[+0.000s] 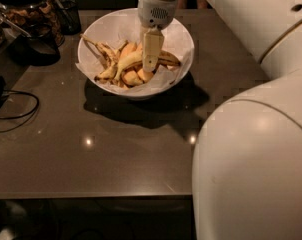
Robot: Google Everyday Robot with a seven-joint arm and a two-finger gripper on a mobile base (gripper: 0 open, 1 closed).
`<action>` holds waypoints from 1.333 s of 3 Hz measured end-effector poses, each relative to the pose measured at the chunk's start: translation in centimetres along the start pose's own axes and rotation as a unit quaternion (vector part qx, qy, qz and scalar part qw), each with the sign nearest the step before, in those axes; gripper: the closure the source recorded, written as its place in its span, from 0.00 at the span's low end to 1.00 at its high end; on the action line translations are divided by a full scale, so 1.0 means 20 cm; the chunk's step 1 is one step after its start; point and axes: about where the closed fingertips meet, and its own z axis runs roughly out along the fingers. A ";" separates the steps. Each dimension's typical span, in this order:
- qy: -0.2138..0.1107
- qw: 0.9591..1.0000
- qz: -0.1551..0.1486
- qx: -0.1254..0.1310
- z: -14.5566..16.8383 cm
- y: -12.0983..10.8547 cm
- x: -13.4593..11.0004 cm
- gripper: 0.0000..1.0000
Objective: Pick banana from white bowl
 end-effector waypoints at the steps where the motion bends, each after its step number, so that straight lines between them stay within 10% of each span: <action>1: -0.011 1.000 -0.005 -0.009 0.03 0.01 0.00 0.33; 4: -0.017 1.000 -0.012 -0.015 0.07 0.01 0.00 0.98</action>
Offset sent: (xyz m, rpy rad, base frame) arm -0.0176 -0.0072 -0.0189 0.0094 0.0879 0.0599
